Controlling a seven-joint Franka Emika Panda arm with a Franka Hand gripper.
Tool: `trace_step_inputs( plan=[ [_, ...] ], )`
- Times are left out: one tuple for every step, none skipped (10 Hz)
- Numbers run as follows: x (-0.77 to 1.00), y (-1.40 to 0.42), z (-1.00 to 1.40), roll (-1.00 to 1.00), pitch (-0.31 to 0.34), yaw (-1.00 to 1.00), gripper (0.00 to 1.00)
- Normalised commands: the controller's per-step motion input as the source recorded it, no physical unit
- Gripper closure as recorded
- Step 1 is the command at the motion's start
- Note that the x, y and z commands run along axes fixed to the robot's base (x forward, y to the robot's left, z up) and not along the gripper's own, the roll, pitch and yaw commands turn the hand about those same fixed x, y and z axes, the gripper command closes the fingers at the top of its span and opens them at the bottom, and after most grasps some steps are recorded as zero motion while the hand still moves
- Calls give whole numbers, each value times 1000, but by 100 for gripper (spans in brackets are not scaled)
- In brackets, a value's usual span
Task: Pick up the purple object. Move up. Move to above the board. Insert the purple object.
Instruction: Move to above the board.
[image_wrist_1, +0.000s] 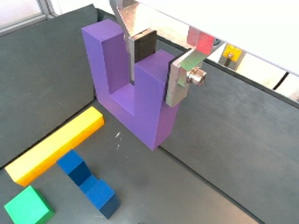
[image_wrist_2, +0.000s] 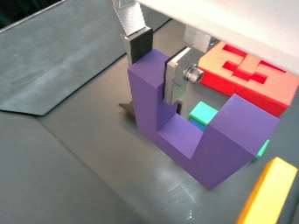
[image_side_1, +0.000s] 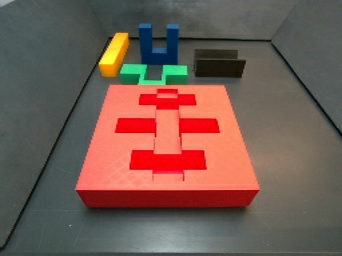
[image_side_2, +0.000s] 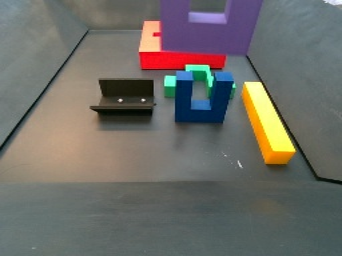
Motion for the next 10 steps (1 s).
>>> trace_step_inputs(
  plan=[
    [-145,-1400,144,-13,315,240,100],
    [-149,-1400,143,27,236,195,100],
    [-154,-1400,140,5,97,91,100],
    [-157,-1400,146,21,10,23,100],
    [-168,-1400,143,22,2,27,100],
    [-167,-1400,149,19,7,15,100],
    [-160,-1400,151,11,18,16,100],
    [-156,-1400,154,0,23,10,100],
    [-154,-1400,164,-2,26,9,100],
    [-146,-1400,181,2,37,11,100]
  ],
)
